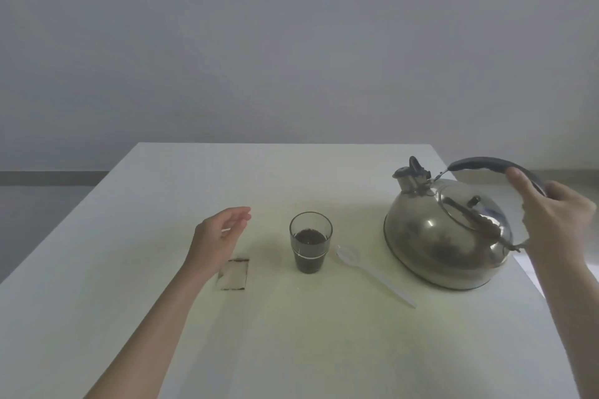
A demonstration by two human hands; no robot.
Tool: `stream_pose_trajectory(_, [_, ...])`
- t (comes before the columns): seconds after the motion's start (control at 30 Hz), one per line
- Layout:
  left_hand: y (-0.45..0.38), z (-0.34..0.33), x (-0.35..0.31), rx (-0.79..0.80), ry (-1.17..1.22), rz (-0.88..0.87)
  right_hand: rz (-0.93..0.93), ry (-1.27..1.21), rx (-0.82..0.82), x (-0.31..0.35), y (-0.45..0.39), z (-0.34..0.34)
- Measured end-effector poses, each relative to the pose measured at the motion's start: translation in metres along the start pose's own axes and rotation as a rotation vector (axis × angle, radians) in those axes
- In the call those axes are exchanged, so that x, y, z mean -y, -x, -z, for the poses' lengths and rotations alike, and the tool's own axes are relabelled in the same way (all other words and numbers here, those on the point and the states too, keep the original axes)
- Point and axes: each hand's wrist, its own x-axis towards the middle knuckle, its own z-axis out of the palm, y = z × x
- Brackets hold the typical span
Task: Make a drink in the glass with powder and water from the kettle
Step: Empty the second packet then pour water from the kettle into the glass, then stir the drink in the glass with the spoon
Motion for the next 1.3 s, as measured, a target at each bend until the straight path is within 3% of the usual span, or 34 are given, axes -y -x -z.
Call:
stream_pose_trajectory(0.33, [0.010,-0.011,0.005,0.067,0.042,-0.012,0.013,0.001,0.021,-0.009,-0.004,-0.002])
stream_pose_trajectory(0.87, [0.018,-0.036,-0.006,0.337,0.130,-0.059,0.028,0.016,0.041,-0.012,-0.007,-0.007])
stream_pose_trajectory(1.07, [0.021,-0.053,-0.013,0.265,0.166,-0.093,0.065,0.062,0.066,-0.005,-0.002,-0.005])
stream_pose_trajectory(1.13, [0.021,-0.057,-0.014,0.221,0.169,-0.101,0.120,0.216,0.067,-0.005,0.004,-0.007])
stream_pose_trajectory(1.2, [0.020,-0.060,-0.016,0.197,0.171,-0.110,0.249,0.481,-0.087,-0.008,0.012,-0.010])
stream_pose_trajectory(1.3, [0.020,-0.063,-0.019,0.185,0.186,-0.119,0.797,0.525,-0.241,-0.008,0.060,-0.027])
